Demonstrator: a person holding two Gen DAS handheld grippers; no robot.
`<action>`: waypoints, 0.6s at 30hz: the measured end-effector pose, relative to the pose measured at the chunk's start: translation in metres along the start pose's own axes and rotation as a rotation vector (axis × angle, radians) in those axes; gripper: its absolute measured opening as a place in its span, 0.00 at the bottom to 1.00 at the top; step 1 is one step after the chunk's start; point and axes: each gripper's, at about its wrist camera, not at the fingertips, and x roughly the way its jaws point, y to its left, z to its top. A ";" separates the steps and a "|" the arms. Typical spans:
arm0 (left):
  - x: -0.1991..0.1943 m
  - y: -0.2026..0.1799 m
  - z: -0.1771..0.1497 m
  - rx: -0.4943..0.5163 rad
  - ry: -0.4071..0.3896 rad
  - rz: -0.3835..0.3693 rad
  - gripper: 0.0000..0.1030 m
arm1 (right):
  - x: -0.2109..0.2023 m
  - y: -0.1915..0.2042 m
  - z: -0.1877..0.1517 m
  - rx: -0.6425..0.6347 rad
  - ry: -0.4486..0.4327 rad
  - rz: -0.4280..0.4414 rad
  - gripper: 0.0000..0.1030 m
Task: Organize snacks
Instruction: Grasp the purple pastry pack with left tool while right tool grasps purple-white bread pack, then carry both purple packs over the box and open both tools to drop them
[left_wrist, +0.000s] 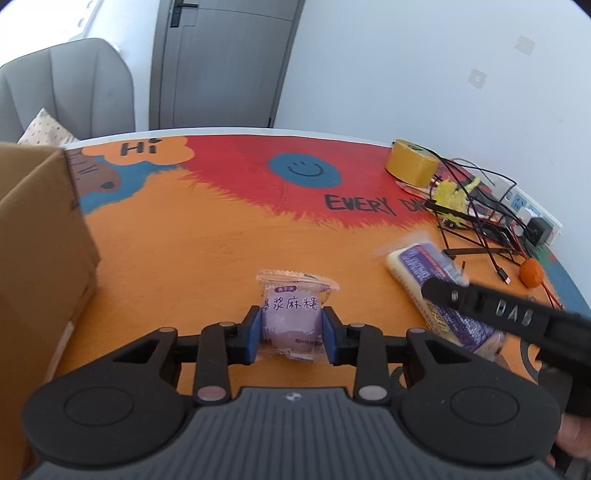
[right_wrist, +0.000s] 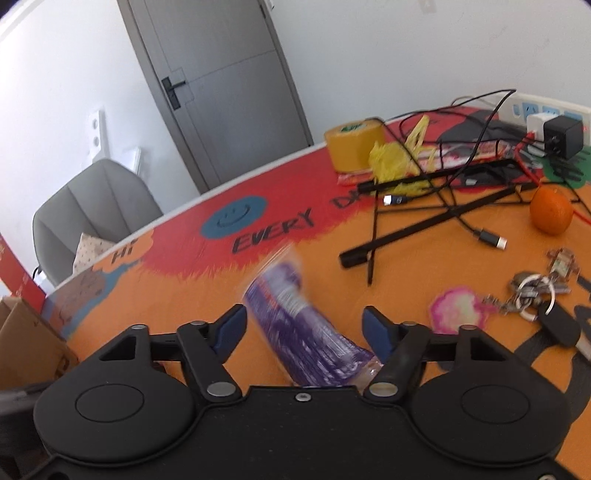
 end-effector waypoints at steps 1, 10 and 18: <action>-0.001 0.002 0.000 -0.004 0.000 0.000 0.32 | 0.001 0.001 -0.003 0.001 0.012 0.001 0.47; -0.014 0.014 -0.007 -0.022 -0.008 -0.008 0.32 | -0.016 0.008 -0.020 0.001 -0.013 -0.001 0.31; -0.040 0.018 -0.006 -0.014 -0.056 -0.031 0.31 | -0.038 0.016 -0.029 0.040 -0.043 0.015 0.28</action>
